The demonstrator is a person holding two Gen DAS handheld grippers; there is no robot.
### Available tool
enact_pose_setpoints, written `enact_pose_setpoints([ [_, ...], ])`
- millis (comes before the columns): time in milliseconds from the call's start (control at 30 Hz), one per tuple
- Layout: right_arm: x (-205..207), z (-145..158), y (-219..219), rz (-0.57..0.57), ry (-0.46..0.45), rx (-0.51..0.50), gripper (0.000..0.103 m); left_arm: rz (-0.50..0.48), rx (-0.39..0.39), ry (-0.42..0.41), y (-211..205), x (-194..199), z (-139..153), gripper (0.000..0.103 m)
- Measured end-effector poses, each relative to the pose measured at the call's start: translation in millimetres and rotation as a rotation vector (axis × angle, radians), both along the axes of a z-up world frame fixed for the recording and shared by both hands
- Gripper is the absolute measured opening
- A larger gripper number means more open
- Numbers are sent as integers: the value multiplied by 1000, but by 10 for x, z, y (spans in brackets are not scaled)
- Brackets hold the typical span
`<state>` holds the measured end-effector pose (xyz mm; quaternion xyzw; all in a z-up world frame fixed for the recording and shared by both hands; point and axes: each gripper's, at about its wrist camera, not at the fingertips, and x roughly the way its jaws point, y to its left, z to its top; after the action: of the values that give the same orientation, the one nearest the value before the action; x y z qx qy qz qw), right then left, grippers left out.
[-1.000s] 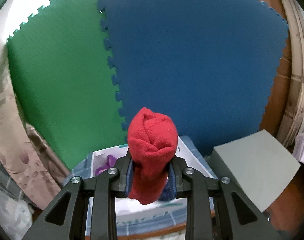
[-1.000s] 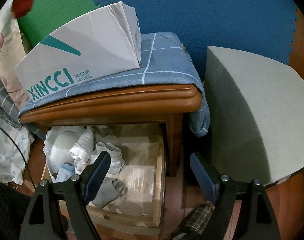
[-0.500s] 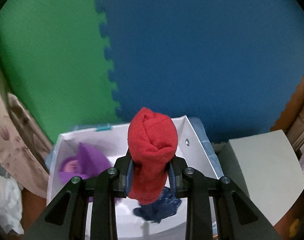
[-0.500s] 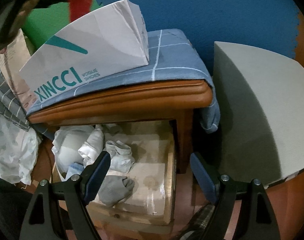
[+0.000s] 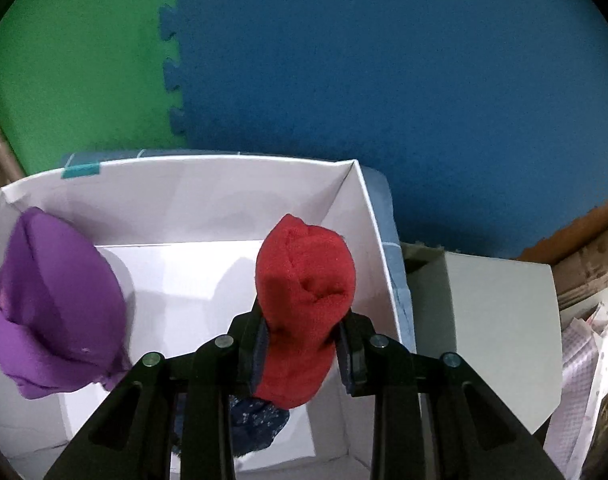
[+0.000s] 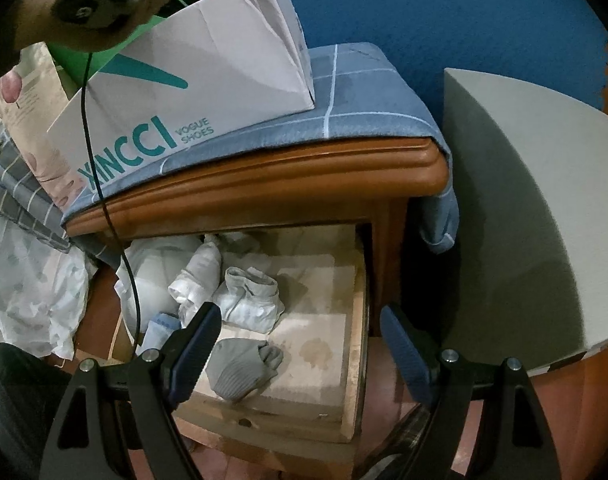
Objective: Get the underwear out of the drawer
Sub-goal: 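Open the left tool to drop the red sock into the box, then reach the right tool into the drawer and grasp the white underwear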
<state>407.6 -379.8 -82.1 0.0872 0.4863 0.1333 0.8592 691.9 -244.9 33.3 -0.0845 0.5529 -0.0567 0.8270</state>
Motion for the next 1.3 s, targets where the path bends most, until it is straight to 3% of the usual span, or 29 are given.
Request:
enact_pose_setpoints([
  [267, 13, -38, 29, 7, 13, 0, 84, -5, 22, 29, -62, 28, -50, 28],
  [400, 20, -51, 47, 10, 17, -10, 84, -2, 56, 21, -130, 32, -12, 42],
  [533, 41, -98, 75, 15, 27, -35, 84, -30, 94, -43, -143, -95, 151, 61],
  [567, 43, -113, 77, 16, 32, -40, 84, -34, 90, -62, -103, -166, 232, 61],
  [667, 51, -171, 111, 35, 49, -49, 84, -43, 15, -142, 130, -507, 542, 63],
  [733, 40, -207, 177, 74, 58, -58, 84, -60, -46, -230, 365, -915, 800, 73],
  [767, 28, -221, 217, 96, 59, -63, 84, -69, -71, -295, 532, -1200, 930, 78],
  [833, -9, -261, 325, 147, 62, -95, 84, -70, -82, -435, 895, -1796, 1129, 99],
  [900, -48, -309, 441, 195, 70, -131, 84, -49, -46, -592, 1282, -2427, 1215, 103],
  [933, -64, -333, 485, 214, 74, -140, 84, -25, -1, -659, 1514, -2786, 1192, 103],
  [1067, -100, -349, 698, 275, 69, -174, 84, 54, 127, -744, 2111, -3538, 871, 103],
  [1200, -70, -256, 1118, 333, 41, -202, 84, 122, 247, -738, 2517, -3817, 374, 103],
  [1300, 54, -321, 1468, 291, 87, -184, 84, 137, 247, -720, 2653, -3824, 115, 103],
])
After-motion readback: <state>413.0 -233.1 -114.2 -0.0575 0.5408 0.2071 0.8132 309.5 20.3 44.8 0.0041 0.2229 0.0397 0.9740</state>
